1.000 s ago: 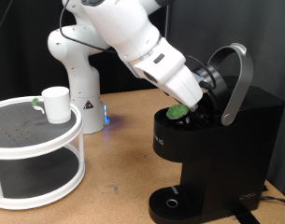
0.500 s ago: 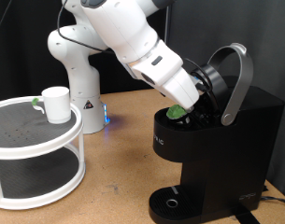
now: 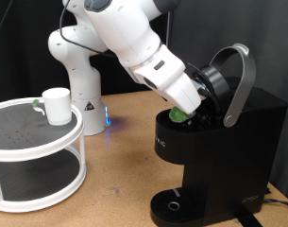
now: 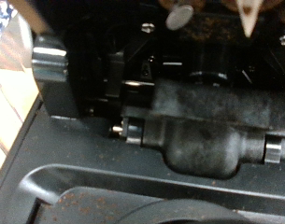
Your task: Make a cup of coffee with the keurig machine
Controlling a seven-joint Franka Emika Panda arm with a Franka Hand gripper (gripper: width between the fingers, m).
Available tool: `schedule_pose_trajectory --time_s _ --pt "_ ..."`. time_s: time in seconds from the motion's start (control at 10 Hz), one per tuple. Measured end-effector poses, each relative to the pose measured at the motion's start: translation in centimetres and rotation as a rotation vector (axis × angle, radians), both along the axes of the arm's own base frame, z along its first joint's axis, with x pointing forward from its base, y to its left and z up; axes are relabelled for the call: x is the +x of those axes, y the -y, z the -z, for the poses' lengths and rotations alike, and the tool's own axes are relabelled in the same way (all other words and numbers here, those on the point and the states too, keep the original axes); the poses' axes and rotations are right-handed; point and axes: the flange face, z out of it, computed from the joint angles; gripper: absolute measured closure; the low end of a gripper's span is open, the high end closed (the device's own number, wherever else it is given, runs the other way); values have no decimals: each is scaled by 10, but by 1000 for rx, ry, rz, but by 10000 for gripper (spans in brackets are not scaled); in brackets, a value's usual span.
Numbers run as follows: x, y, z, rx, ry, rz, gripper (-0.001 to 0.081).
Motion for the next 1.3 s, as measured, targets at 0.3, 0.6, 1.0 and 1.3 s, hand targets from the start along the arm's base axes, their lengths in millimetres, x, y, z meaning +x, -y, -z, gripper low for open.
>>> schedule_pose_trajectory --time_s 0.3,0.6,1.0,1.3 --pt "-3 -8 2 36 -18 -22 3" --pt "-6 -14 1 55 -28 -42 3" --pt "-1 -13 -6 28 128 79 3" --pt "0 -2 -11 31 139 108 3"
